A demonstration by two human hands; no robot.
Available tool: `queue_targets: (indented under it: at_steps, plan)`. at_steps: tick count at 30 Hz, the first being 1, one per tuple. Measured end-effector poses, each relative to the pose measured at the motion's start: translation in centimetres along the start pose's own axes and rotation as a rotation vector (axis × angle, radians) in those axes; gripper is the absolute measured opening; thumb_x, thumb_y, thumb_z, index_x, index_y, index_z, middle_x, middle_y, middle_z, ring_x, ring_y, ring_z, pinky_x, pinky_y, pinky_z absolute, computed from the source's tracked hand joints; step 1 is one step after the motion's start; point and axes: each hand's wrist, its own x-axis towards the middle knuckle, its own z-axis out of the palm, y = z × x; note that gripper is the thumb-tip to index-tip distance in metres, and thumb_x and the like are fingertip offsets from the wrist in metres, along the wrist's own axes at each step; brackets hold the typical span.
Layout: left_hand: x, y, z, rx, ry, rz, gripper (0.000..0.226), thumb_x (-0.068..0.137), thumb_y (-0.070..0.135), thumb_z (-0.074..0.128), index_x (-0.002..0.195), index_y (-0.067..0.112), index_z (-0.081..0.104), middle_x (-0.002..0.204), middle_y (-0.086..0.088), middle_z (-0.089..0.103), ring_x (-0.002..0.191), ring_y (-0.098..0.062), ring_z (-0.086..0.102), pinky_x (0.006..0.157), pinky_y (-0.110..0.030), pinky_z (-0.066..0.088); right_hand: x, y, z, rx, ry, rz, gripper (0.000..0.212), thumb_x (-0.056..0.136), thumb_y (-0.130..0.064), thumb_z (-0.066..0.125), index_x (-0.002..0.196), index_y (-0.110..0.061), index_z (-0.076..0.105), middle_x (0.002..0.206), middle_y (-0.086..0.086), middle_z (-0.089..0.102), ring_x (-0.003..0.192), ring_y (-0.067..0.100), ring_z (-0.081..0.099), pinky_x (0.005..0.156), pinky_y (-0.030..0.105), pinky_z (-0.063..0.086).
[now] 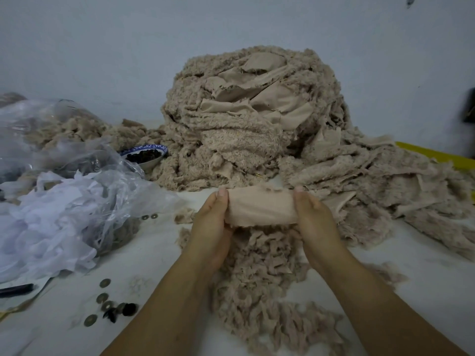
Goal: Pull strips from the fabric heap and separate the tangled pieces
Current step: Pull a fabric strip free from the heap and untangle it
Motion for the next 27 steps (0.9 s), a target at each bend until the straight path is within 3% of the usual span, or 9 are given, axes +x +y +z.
queue_targets:
  at_steps: [2,5,8,11,13,17,21,24,27]
  plan:
    - [0.3,0.2,-0.4,-0.039,0.013,0.029,0.032,0.106,0.036,0.042,0.1,0.014,0.065,0.086,-0.002,0.074,0.081,-0.021,0.069,0.067,-0.037,0.054,0.2,-0.1,-0.8,0.125,-0.016,0.022,0.042,0.105,-0.042,0.042,0.073,-0.017,0.048,0.052,-0.006,0.037,0.044,0.01,0.032,0.04,0.02,0.03]
    - [0.5,0.6,-1.1,-0.093,-0.032,0.05,0.034,0.108,0.033,0.038,0.103,0.014,0.066,0.093,-0.001,0.076,0.085,-0.014,0.072,0.069,-0.029,0.056,0.5,-0.1,-1.7,0.177,-0.044,0.012,0.046,0.105,-0.044,0.039,0.071,-0.014,0.042,0.05,-0.004,0.027,0.04,0.009,0.022,0.037,0.021,0.026]
    - [0.2,0.6,-1.0,-0.092,-0.092,0.005,0.036,0.108,0.032,0.038,0.116,0.01,0.066,0.102,-0.004,0.076,0.093,-0.016,0.073,0.073,-0.029,0.057,0.1,-0.1,-0.9,0.093,-0.077,-0.001,0.049,0.101,-0.053,0.04,0.075,-0.013,0.051,0.055,-0.006,0.045,0.044,0.008,0.04,0.044,0.02,0.039]
    - [-0.2,0.4,-0.4,-0.082,-0.137,-0.015,0.036,0.101,0.034,0.048,0.12,0.01,0.067,0.11,-0.008,0.074,0.099,-0.018,0.071,0.079,-0.031,0.057,-0.5,0.4,-0.1,-0.145,-0.159,-0.118,0.05,0.082,-0.073,0.045,0.093,-0.026,0.059,0.08,-0.014,0.064,0.073,0.001,0.061,0.067,0.015,0.049]
    - [-0.4,0.1,-0.2,-0.02,-0.19,-0.022,0.028,0.095,0.032,0.057,0.106,0.013,0.075,0.112,-0.012,0.074,0.101,-0.022,0.07,0.084,-0.033,0.058,-0.9,0.4,0.5,-0.225,-0.244,-0.156,0.046,0.073,-0.074,0.051,0.093,-0.032,0.056,0.082,-0.026,0.065,0.074,-0.01,0.061,0.06,0.006,0.044]
    - [-0.6,-0.8,0.1,0.121,-0.204,-0.034,0.012,0.083,0.028,0.07,0.082,0.018,0.076,0.093,-0.008,0.073,0.086,-0.021,0.068,0.075,-0.032,0.055,-0.4,0.5,0.7,-0.244,-0.116,-0.159,0.044,0.097,-0.055,0.05,0.095,-0.013,0.063,0.092,0.006,0.071,0.085,0.023,0.068,0.079,0.04,0.057]
    - [-0.5,-0.5,0.2,0.121,-0.109,-0.033,0.05,0.072,0.033,0.071,0.116,0.01,0.073,0.149,-0.017,0.049,0.102,-0.018,0.07,0.07,-0.031,0.056,-0.3,0.3,0.2,0.051,-0.153,0.033,0.043,0.103,-0.047,0.043,0.105,-0.016,0.072,0.105,0.007,0.076,0.102,0.025,0.071,0.098,0.052,0.052]
    - [-0.3,-0.5,-0.1,0.113,-0.119,-0.015,0.075,0.067,0.031,0.067,0.136,0.004,0.055,0.149,-0.016,0.05,0.078,-0.011,0.069,0.056,-0.026,0.052,-0.3,0.2,0.1,0.129,-0.209,0.07,0.045,0.1,-0.052,0.042,0.108,-0.02,0.073,0.105,0.003,0.077,0.1,0.021,0.073,0.092,0.042,0.056]
    - [-0.3,-0.3,-0.3,0.013,-0.152,-0.052,0.076,0.073,0.026,0.061,0.146,0.009,0.048,0.143,-0.007,0.057,0.085,-0.013,0.07,0.058,-0.028,0.054,-0.5,0.0,0.1,0.14,-0.236,0.05,0.054,0.083,-0.064,0.048,0.104,-0.022,0.075,0.103,0.003,0.077,0.098,0.02,0.073,0.084,0.036,0.057]
